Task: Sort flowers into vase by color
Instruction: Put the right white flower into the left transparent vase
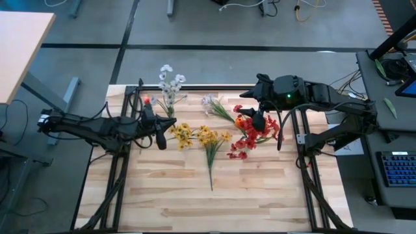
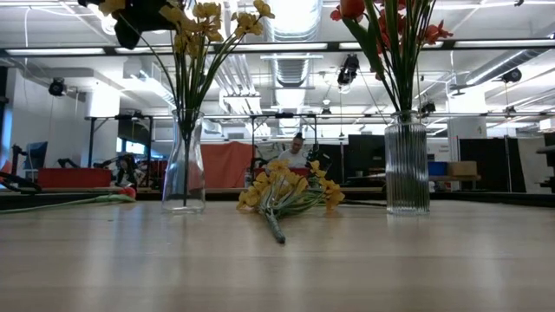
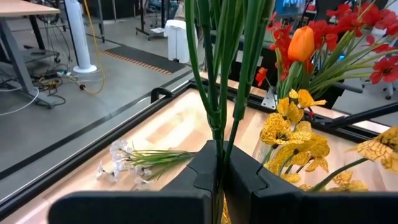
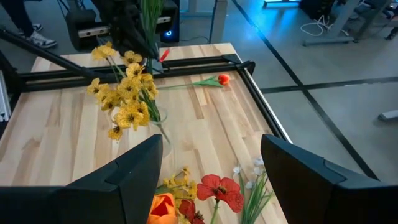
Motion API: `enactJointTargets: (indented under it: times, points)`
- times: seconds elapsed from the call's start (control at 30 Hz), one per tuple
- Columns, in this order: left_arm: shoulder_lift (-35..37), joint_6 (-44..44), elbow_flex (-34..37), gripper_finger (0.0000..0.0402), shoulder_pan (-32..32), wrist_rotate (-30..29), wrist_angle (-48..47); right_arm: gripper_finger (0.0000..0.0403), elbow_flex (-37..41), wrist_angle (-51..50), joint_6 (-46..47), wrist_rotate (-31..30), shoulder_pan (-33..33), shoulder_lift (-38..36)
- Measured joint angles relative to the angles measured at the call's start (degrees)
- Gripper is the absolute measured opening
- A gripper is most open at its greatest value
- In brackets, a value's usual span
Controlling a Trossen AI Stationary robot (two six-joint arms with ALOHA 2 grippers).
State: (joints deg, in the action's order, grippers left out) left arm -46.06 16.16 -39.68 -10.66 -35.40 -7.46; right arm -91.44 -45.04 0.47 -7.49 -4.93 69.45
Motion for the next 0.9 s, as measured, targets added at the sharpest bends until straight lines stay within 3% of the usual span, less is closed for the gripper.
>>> enactJointTargets:
  times: [0.27, 0.9]
  points:
    - [-0.2, 1.2, 0.0, 0.0021, 0.0, 0.9, -0.5, 0.0265, 0.0, 0.0, 0.0, 0.0, 0.0, 0.0]
    - [2.0, 8.1, 0.0, 0.0203, 0.0, 3.6, -9.9, 0.0265, 0.0, -0.1, 0.6, 0.0, 0.0, 0.0]
